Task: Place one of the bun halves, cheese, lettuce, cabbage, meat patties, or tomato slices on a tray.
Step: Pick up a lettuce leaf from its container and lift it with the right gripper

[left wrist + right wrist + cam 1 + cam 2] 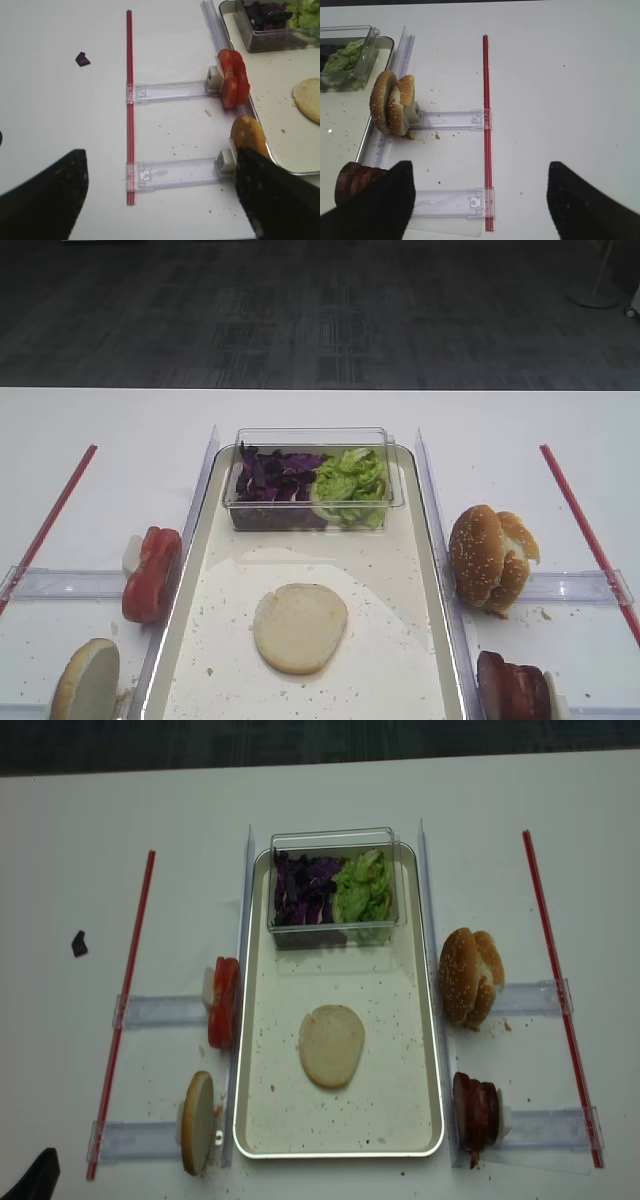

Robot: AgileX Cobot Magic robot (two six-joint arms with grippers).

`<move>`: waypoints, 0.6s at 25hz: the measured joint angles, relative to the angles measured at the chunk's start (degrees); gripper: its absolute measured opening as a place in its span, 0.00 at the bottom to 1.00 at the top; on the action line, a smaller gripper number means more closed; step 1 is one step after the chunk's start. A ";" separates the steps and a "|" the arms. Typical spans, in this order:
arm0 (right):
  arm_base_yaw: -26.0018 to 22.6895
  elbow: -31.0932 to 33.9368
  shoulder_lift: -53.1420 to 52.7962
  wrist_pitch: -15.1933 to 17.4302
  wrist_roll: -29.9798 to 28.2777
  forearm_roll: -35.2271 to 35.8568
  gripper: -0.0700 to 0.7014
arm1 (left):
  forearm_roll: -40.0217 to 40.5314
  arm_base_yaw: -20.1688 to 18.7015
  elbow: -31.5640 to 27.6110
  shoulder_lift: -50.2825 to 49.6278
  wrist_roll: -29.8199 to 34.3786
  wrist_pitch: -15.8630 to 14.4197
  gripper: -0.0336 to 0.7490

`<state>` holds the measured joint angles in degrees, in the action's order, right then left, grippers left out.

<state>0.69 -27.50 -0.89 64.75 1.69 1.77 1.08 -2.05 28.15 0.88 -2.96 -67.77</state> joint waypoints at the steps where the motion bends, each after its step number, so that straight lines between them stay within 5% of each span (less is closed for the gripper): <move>1: 0.00 0.00 0.00 0.00 0.00 0.00 0.83 | 0.00 0.00 0.00 0.00 0.00 0.00 0.75; 15: 0.00 0.00 0.00 0.00 0.00 0.00 0.83 | 0.00 0.00 0.00 0.00 0.00 0.00 0.75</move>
<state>0.69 -27.50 -0.89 64.75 1.69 1.77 1.08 -2.05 28.15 0.88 -2.96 -67.77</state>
